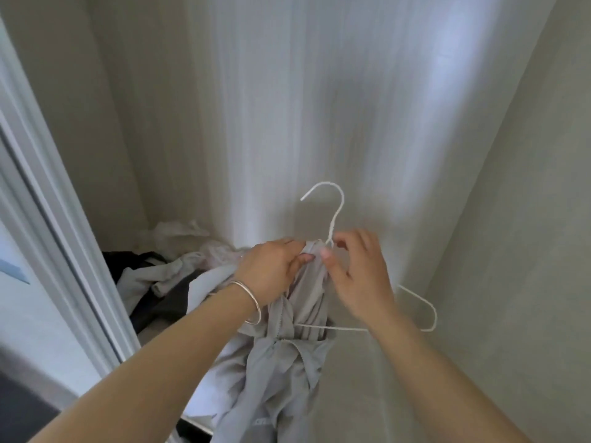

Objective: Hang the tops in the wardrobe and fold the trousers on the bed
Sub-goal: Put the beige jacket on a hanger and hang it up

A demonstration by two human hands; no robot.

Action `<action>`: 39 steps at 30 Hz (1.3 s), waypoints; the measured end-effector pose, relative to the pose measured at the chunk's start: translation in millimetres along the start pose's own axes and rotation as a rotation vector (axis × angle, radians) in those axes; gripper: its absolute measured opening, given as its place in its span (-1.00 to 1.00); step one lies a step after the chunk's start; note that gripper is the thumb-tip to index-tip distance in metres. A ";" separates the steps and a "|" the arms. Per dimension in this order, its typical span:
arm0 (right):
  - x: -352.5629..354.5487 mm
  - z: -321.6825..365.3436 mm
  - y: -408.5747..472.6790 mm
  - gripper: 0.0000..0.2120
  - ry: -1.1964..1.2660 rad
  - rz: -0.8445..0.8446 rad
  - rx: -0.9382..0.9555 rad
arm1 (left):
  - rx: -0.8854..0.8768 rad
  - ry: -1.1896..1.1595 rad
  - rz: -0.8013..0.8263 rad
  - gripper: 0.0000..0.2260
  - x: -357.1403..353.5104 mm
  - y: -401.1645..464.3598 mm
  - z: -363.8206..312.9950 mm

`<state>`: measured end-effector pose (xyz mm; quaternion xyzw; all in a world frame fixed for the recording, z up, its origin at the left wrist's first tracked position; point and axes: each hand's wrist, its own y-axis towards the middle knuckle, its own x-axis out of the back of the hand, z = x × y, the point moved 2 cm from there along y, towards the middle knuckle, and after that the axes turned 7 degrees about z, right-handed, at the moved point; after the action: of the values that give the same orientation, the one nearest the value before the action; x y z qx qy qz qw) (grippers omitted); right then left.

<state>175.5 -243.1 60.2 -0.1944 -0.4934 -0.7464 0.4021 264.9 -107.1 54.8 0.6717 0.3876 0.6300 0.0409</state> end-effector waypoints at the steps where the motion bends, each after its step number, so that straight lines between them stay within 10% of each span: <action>1: -3.0 -8.2 -10.4 -0.70 0.040 -0.108 0.026 | 0.079 -0.029 -0.019 -0.71 -3.4 -3.8 5.8; 5: -39.9 -44.7 -76.8 -0.86 0.607 -0.390 -0.484 | 0.270 -0.164 -0.088 -0.66 -10.8 -25.7 19.1; 11: -130.4 -51.8 -105.8 -0.67 0.804 0.434 -1.244 | 0.398 -0.321 -0.091 -0.64 -6.3 -51.8 31.8; 15: -158.2 -41.7 -94.6 -0.59 1.015 0.520 -1.393 | 0.377 -0.329 -0.125 -0.66 0.9 -47.3 37.1; 22: -94.9 -62.2 -28.5 -0.69 1.503 0.238 -1.284 | 0.390 -0.363 -0.200 -0.65 18.5 -73.0 82.7; 39: -32.8 -87.0 2.1 -0.83 1.188 -0.130 -1.035 | 0.106 -0.253 -0.002 -0.50 17.8 -97.1 108.5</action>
<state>206.1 -307.7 0.8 0.1037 0.2034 -0.8820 0.4123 312.9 17.7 -5.4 0.7466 0.4127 0.5190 0.0548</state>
